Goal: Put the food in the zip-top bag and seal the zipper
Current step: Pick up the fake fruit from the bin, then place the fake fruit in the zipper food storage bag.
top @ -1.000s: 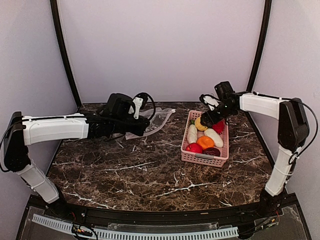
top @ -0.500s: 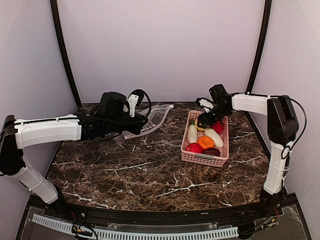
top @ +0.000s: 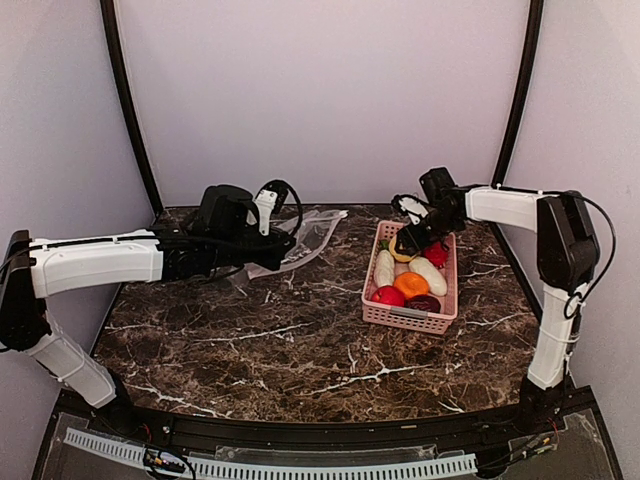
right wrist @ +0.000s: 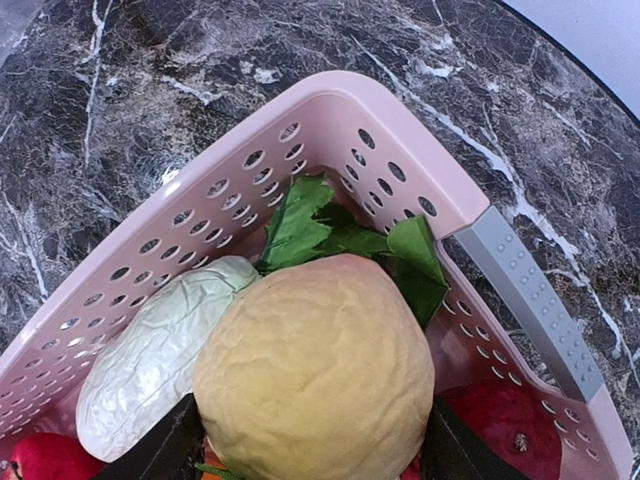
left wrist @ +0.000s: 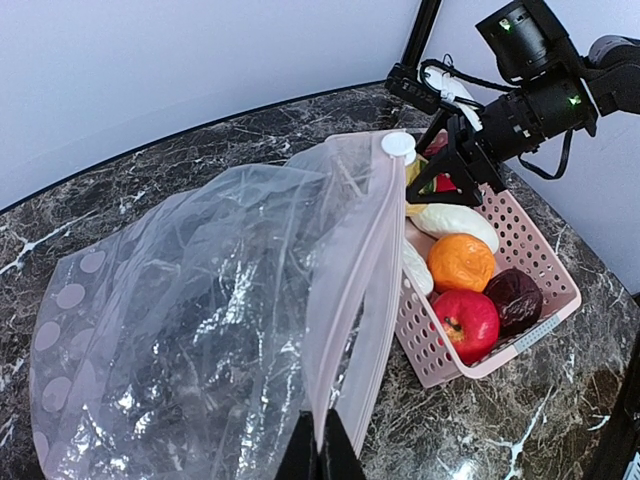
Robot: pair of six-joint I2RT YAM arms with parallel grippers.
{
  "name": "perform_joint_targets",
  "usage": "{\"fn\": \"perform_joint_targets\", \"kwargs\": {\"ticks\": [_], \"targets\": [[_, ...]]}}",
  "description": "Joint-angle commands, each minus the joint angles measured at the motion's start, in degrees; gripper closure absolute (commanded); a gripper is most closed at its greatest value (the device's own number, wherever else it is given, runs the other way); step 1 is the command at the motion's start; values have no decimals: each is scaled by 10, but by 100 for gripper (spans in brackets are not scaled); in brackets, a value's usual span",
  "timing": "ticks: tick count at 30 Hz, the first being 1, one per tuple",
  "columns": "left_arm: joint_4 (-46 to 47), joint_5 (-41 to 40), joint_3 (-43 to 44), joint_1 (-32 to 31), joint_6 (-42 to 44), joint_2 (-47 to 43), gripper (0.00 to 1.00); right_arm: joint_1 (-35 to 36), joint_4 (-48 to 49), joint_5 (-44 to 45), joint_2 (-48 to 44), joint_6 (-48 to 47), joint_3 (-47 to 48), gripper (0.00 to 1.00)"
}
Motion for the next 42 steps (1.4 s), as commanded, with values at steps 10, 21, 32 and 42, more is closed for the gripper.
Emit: {"fn": "perform_joint_targets", "kwargs": {"ticks": [10,21,32,42], "targets": [[29,76,-10,25,-57,11,99,57,-63,-194,-203,-24,-15,57],[86,153,-3,40,-91,26,99,143,-81,-391,-165,19,72,58],[104,179,13,37,-167,5,99,146,-52,-395,-107,51,108,59],[138,179,17,27,-229,-9,99,146,-8,-308,-112,59,65,59]]}}
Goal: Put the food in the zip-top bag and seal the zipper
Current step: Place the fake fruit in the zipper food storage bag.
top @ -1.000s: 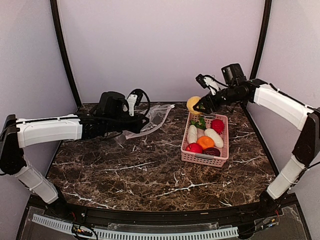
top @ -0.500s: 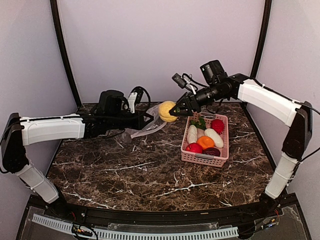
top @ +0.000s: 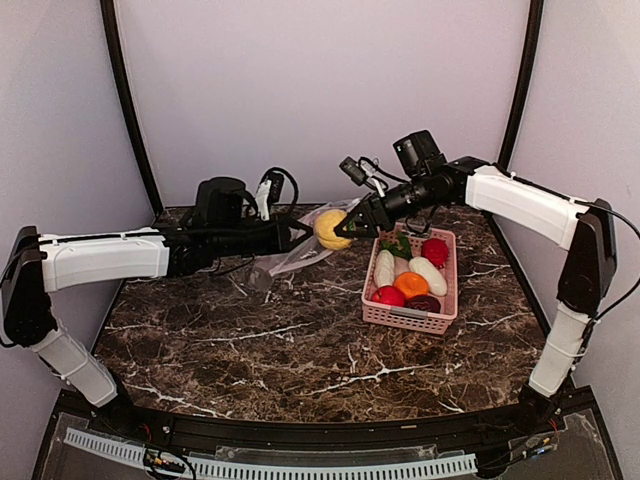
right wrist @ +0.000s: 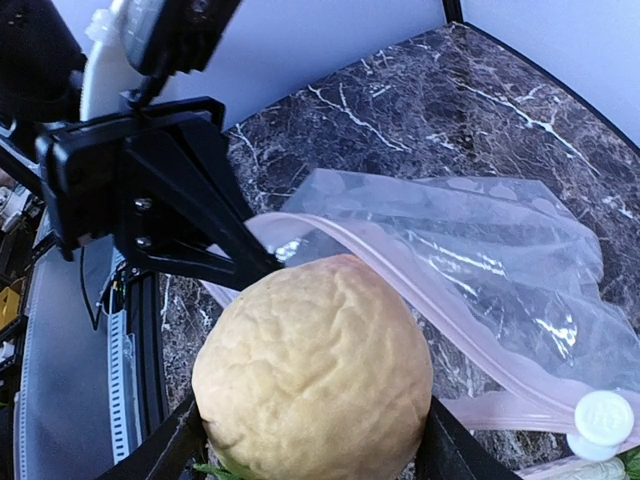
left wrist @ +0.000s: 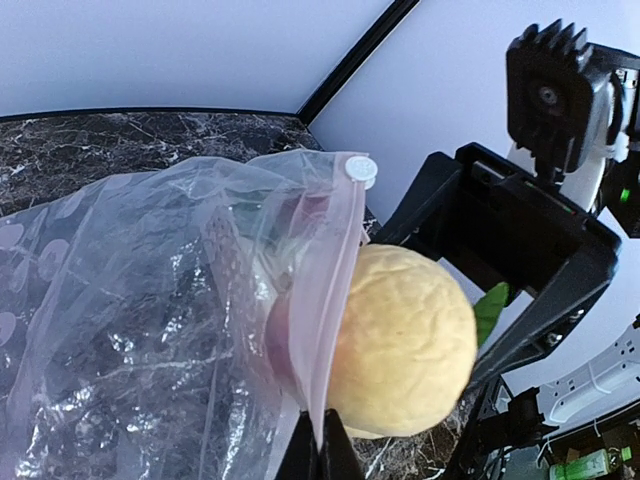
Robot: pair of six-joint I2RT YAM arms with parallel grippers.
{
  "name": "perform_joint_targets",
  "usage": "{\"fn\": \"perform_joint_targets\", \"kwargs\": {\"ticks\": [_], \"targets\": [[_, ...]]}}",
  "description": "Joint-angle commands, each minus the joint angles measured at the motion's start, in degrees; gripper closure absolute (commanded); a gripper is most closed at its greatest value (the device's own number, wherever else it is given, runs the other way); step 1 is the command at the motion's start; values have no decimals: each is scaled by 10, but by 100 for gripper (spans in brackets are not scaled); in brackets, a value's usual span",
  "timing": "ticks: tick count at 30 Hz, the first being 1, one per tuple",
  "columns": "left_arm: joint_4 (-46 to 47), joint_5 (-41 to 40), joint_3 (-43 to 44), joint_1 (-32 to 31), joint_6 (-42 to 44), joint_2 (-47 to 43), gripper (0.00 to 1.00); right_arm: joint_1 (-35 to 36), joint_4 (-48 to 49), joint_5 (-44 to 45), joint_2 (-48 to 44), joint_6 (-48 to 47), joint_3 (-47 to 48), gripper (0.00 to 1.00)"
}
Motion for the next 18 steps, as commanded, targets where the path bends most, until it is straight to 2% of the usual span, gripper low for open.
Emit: {"fn": "perform_joint_targets", "kwargs": {"ticks": [1,18], "targets": [[32,2,17,-6,-33,-34,99,3,27,56,-4,11,-12,59],[39,2,48,-30,-50,28,99,9,-37,140,76,67,81,57]]}}
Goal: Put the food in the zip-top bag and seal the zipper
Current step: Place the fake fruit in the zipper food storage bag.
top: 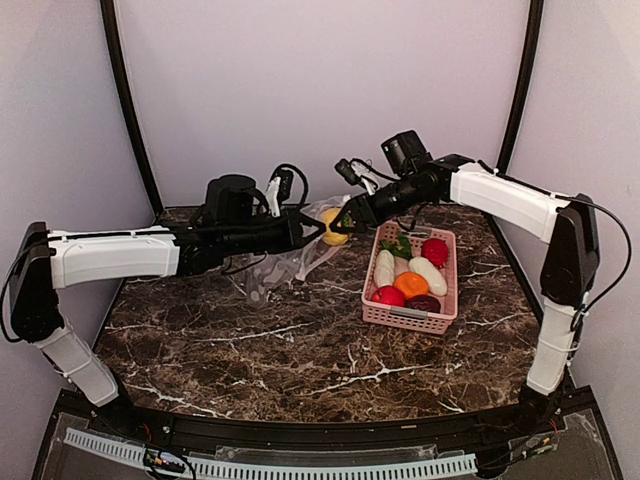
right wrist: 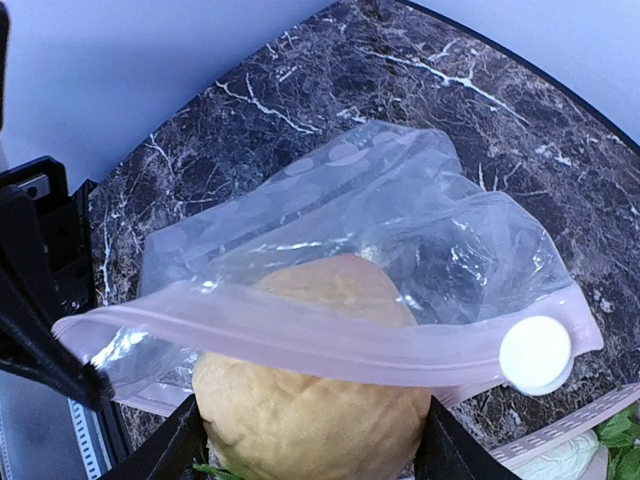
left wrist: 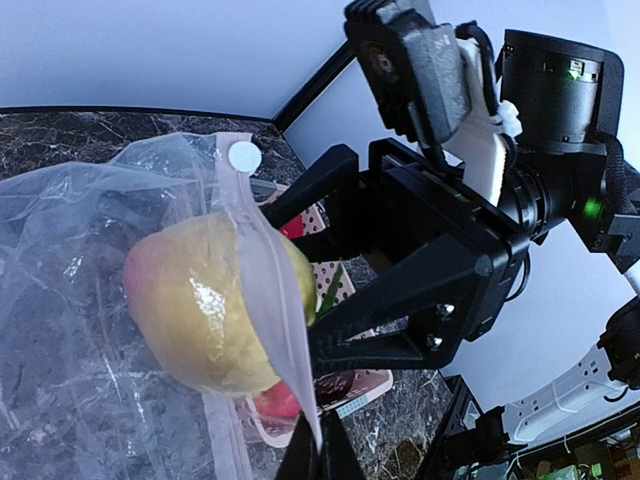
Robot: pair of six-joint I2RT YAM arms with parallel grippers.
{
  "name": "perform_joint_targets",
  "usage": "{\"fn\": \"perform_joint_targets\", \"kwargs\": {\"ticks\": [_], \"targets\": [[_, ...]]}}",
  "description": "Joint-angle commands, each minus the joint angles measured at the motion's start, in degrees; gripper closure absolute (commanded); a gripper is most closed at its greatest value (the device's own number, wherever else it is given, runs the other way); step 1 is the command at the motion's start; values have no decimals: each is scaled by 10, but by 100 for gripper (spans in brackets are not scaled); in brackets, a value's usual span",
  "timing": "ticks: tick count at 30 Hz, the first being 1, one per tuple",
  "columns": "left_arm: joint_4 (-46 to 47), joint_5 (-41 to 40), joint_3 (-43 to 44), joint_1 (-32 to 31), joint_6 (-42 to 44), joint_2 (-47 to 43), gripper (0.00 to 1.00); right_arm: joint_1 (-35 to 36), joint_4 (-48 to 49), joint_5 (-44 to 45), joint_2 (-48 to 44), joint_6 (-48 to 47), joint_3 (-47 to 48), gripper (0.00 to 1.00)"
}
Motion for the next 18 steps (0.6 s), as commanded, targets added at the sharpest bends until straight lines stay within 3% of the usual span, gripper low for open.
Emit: {"fn": "perform_joint_targets", "kwargs": {"ticks": [1,4,9,18], "targets": [[11,-1,24,-12,-1,7,99,5,-34,33,31,27,38,57],[12,-14,24,-14,-3,9,99,4,-43,5,30,33,55,57],[8,-32,15,-14,-3,13,99,8,-8,-151,15,75,40,53],[17,-63,-17,-15,-5,-7,99,14,-10,-153,25,100,45,19]]}}
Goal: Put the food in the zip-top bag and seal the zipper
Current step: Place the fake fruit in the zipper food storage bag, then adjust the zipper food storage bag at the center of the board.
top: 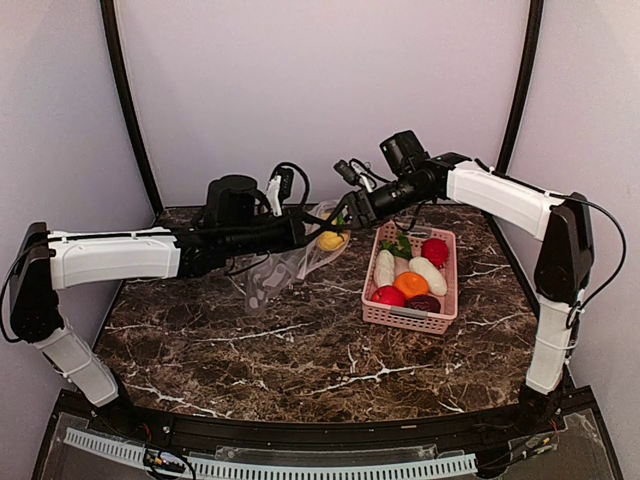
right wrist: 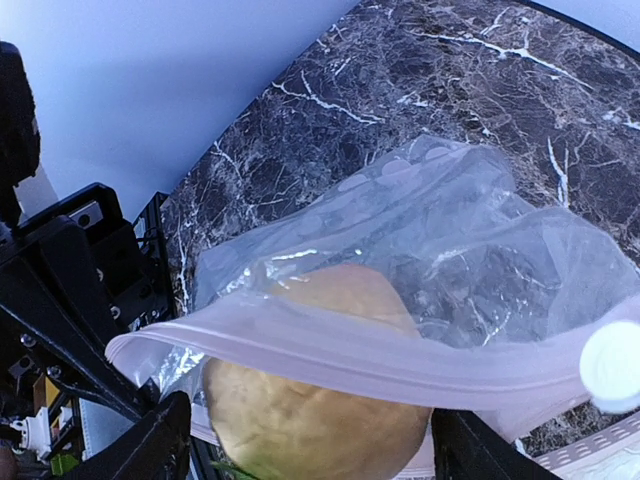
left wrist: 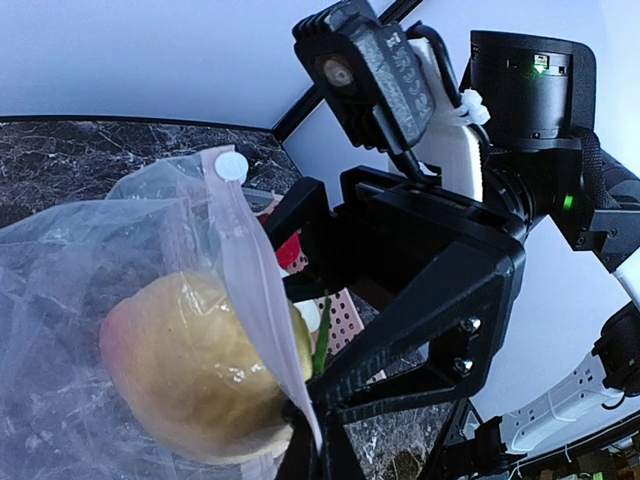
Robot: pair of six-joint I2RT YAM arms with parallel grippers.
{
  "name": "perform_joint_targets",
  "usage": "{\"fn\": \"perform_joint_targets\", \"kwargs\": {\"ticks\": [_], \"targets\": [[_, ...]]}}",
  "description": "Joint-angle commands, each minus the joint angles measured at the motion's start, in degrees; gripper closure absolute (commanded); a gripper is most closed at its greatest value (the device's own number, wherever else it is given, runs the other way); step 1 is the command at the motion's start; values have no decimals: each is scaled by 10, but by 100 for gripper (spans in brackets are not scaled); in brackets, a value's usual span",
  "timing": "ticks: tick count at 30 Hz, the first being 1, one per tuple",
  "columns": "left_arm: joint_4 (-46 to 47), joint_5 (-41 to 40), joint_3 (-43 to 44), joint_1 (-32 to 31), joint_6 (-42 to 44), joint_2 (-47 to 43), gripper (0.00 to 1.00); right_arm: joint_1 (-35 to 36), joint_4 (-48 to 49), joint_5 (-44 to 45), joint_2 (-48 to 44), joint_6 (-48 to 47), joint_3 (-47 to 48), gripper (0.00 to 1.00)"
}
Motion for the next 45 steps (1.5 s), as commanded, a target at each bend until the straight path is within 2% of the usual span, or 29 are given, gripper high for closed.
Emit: {"fn": "perform_joint_targets", "kwargs": {"ticks": [1,3,7,12,14,16,22,38,42,45], "targets": [[6,-48,-27,-3,1,-28,99,17,19,-49,-13,9,8,12],[7,-73,-40,-3,8,-43,99,15,19,-37,-30,4,3,6],[15,-119,-61,-2,17,-62,99,12,20,-22,-64,-4,-8,8],[25,-136,-70,-1,17,-63,99,12,29,37,-98,-3,-45,10],[32,-140,-74,0,15,-63,99,12,32,88,-104,5,-65,15],[39,-141,-79,0,13,-64,99,10,34,101,-98,11,-76,20],[47,-138,-83,0,12,-65,99,8,38,54,-43,32,-57,43],[53,-121,-97,0,13,-72,99,6,33,27,78,55,35,60],[52,-125,-105,0,15,-77,99,6,29,19,101,60,58,70],[49,-136,-112,0,23,-84,99,6,24,21,116,62,72,70]]}}
